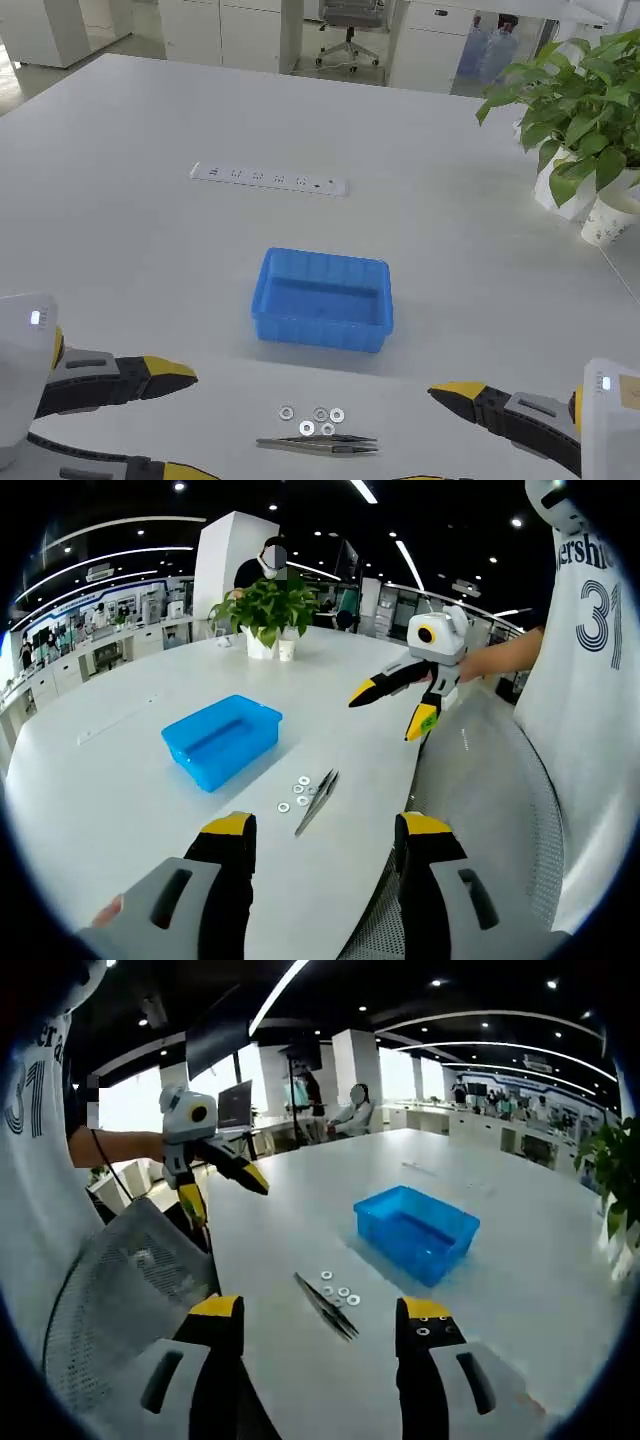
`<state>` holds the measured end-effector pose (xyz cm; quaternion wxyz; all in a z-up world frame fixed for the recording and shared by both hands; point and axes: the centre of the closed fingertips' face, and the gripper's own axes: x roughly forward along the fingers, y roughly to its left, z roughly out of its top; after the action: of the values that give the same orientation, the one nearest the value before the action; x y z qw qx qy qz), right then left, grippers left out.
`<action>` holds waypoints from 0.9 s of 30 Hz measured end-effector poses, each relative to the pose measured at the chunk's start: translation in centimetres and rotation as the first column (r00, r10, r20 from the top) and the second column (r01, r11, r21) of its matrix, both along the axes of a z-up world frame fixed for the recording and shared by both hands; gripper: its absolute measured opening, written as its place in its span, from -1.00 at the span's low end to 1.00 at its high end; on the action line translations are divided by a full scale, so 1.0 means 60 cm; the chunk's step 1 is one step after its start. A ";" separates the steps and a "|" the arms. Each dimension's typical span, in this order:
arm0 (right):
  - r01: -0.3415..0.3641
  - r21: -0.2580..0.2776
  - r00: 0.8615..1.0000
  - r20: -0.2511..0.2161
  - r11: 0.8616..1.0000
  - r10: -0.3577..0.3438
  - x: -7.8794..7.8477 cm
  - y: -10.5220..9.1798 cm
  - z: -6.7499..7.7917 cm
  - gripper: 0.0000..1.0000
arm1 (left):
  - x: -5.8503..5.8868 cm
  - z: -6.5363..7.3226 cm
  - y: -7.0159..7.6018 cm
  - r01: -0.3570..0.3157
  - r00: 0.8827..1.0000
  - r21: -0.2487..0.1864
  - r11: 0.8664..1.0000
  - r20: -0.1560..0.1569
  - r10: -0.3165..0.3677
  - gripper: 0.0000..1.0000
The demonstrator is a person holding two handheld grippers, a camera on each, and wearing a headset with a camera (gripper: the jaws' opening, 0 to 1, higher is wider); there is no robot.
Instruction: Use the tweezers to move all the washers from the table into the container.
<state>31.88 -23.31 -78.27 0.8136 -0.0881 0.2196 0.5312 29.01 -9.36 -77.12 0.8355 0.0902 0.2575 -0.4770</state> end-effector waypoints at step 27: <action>-0.012 -0.009 1.000 -0.016 1.000 0.012 -0.009 -0.003 -0.010 0.22 | -0.016 -0.011 -0.002 0.002 1.000 0.011 1.000 -0.027 -0.002 0.14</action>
<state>31.35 -23.49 -78.86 0.8082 -0.0889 0.2279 0.5357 28.07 -9.46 -77.75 0.8310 0.0884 0.2711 -0.4775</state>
